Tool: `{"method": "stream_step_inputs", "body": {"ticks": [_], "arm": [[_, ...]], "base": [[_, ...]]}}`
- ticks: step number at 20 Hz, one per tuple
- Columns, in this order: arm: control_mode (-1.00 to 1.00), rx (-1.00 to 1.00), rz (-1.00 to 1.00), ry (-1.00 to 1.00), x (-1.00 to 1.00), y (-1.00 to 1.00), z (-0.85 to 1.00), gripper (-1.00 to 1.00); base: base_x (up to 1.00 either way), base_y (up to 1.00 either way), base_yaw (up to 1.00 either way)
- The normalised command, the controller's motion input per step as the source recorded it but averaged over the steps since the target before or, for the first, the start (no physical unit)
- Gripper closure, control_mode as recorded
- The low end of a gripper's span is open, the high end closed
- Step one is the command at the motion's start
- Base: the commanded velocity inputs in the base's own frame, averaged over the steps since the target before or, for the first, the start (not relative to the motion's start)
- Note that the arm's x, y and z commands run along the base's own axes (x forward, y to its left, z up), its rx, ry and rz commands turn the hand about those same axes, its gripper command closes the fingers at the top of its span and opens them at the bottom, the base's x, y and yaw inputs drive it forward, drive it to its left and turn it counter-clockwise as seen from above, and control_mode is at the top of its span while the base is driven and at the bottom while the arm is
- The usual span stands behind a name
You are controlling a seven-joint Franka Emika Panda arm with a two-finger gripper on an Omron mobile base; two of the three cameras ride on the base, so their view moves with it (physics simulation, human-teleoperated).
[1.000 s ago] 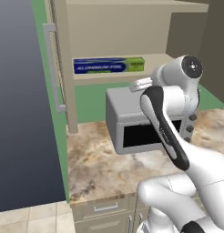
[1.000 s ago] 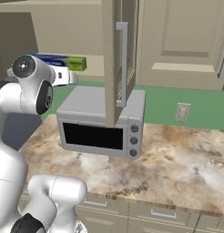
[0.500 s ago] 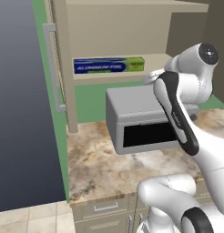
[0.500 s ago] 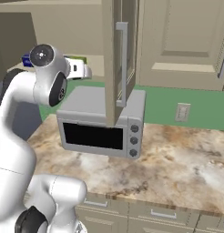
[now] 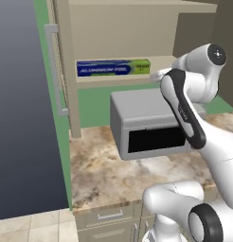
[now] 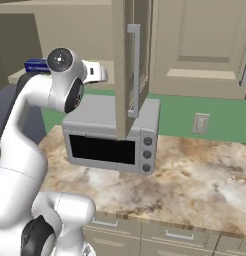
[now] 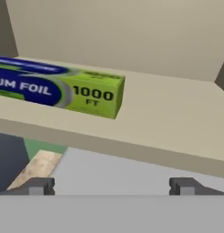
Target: Retrieve the tupperware and aluminum foil from the cabinet and place them on the dining counter near the plate with carrot and squash to prepare for storing leftovers.
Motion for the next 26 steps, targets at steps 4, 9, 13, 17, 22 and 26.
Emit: {"method": "stream_step_inputs", "body": {"ticks": [4,9,13,17,22,26], "arm": [[-1.0,0.0,0.11,-0.03,0.38,0.0,0.04,-1.0],[-1.0,0.0,0.16,-0.03,0.33,0.0,0.05,-1.0],[-1.0,0.0,0.02,0.0,0.39,0.0,0.0,-1.0],[-1.0,0.0,0.0,0.0,0.49,0.0,0.0,-1.0],[-1.0,0.0,0.0,0.0,0.47,0.0,0.0,-1.0],[-1.0,0.0,0.05,0.0,0.36,0.0,0.0,-1.0]], "base": [[0.0,0.0,0.0],[0.0,0.0,0.0],[0.0,0.0,0.0],[0.0,0.0,0.0],[0.0,0.0,0.0],[0.0,0.0,0.0]]}}
